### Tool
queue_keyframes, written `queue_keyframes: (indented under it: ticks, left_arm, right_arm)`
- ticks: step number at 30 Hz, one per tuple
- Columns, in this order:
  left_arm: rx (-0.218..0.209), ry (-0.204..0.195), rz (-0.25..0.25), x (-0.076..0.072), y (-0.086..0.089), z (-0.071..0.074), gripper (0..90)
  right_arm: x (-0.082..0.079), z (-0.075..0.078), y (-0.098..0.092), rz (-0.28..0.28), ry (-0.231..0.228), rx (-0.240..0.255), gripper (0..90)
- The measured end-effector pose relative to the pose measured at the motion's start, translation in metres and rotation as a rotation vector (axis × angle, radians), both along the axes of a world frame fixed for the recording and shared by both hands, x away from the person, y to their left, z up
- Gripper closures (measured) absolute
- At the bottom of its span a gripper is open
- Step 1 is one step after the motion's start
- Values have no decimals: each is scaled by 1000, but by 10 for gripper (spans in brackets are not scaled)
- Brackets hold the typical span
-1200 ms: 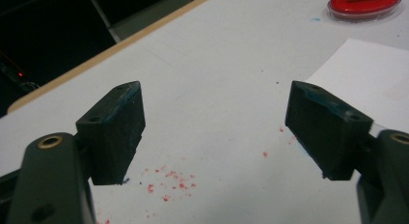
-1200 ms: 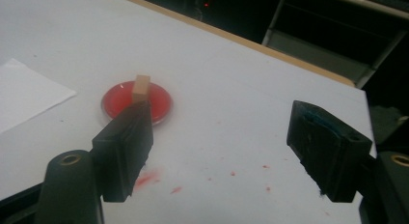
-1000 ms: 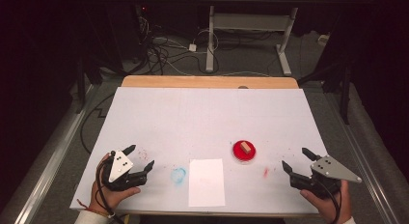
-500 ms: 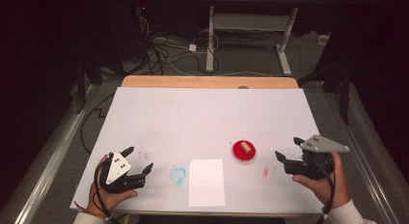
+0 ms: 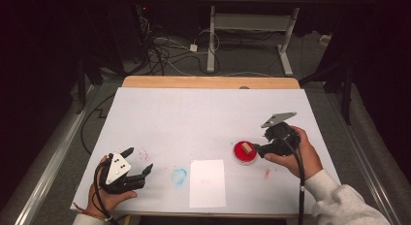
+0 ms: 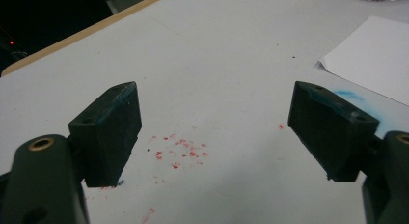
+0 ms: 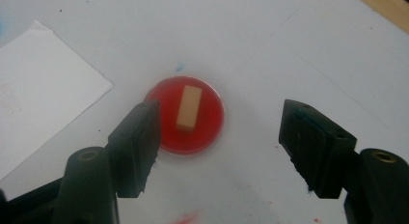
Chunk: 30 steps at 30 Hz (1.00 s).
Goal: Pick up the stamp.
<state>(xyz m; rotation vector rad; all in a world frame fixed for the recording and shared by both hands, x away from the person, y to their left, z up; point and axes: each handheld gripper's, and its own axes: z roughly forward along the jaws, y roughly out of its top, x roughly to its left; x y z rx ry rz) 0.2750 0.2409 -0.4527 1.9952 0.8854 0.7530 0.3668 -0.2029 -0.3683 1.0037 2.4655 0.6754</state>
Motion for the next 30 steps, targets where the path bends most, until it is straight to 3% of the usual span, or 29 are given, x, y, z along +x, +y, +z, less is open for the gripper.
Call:
queue_keyframes:
  ticks: [4,10,15,17,23,28,30]
  left_arm:
    - [-1,4,-6,0,0,0,189]
    - [2,7,-7,1,0,-1,189]
    - [6,10,-6,1,-1,-2,189]
    - [10,11,-7,1,-1,-2,189]
    - [13,19,-12,2,-3,-3,189]
    - [17,28,-22,2,-3,-3,190]
    - [20,29,-24,3,-3,-3,190]
  right_arm:
    - [9,-12,18,27,25,-53,336]
    - [21,-30,31,14,56,-64,390]
    - [28,-40,30,-5,84,-67,411]
    - [30,-43,29,-12,102,-53,450]
    - [34,-50,31,-20,106,-91,544]
    - [37,-53,31,-14,140,-92,632]
    - [38,-56,33,0,159,-100,709]
